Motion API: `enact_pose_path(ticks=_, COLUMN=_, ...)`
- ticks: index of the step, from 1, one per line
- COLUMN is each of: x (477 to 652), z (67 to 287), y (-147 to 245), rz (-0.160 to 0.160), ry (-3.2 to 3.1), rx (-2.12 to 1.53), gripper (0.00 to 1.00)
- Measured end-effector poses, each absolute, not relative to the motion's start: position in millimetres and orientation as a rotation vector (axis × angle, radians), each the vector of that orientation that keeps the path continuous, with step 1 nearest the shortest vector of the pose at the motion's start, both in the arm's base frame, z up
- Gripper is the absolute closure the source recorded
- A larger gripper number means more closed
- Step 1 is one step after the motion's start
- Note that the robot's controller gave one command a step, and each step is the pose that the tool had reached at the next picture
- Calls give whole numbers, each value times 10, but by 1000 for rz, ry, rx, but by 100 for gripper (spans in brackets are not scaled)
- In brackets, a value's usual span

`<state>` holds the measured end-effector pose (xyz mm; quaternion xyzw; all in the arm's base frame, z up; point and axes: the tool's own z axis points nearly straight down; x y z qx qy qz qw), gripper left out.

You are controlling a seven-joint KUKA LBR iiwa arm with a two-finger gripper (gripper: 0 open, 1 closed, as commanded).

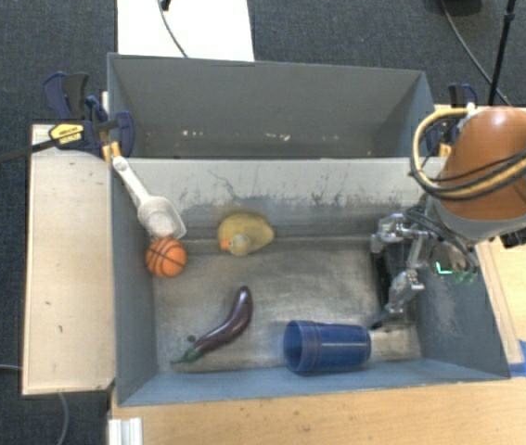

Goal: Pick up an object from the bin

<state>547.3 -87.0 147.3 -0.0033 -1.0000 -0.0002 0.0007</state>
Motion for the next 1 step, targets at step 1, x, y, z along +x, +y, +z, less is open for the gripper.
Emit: enact_pose_path(ticks=1, x=5487, z=1493, y=-869, rz=1, ry=-3145, rx=-7, gripper=0)
